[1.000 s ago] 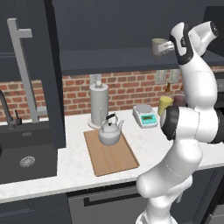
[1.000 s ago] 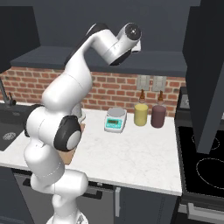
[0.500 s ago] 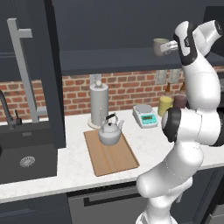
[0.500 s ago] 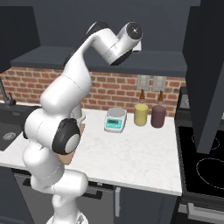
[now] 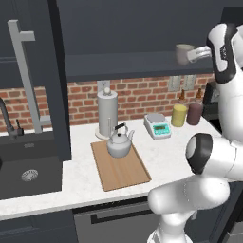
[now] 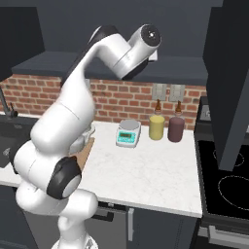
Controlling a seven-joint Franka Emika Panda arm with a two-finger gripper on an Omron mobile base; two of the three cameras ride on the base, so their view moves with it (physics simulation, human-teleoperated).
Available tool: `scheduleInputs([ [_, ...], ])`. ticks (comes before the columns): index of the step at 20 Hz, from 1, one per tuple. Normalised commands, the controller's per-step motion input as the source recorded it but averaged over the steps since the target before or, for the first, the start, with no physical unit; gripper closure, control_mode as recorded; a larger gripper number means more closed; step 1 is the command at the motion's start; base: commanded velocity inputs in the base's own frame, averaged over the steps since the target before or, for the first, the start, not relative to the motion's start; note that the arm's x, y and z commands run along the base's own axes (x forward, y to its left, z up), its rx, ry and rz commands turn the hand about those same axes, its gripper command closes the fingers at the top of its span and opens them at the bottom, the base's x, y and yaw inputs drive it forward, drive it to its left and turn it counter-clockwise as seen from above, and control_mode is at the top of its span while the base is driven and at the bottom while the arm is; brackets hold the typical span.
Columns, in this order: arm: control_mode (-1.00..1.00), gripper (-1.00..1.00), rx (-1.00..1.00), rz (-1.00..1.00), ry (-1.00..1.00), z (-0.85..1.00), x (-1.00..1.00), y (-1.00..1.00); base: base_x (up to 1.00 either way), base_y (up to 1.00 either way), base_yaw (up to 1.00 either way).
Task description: Pick the kettle from the counter and place it on the tray. Then pick the mug from the cabinet and place it on the tray. Then close the cabinet doors.
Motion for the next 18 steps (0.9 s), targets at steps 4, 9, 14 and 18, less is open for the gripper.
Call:
scheduleInputs([
  [4,-1.00,1.00,0.00,0.00,-0.01,0.00,-0.95,0.21,0.00,0.00,0.00],
  [9,-1.00,1.00,0.00,0.01,0.00,-0.04,-0.96,0.28,0.00,0.00,0.00],
  [14,-1.00,1.00,0.00,0.04,0.00,-0.14,-0.92,0.36,0.00,0.00,0.00],
  [18,-1.00,1.00,0.00,0.05,0.00,-0.21,-0.84,0.40,0.00,0.00,0.00],
])
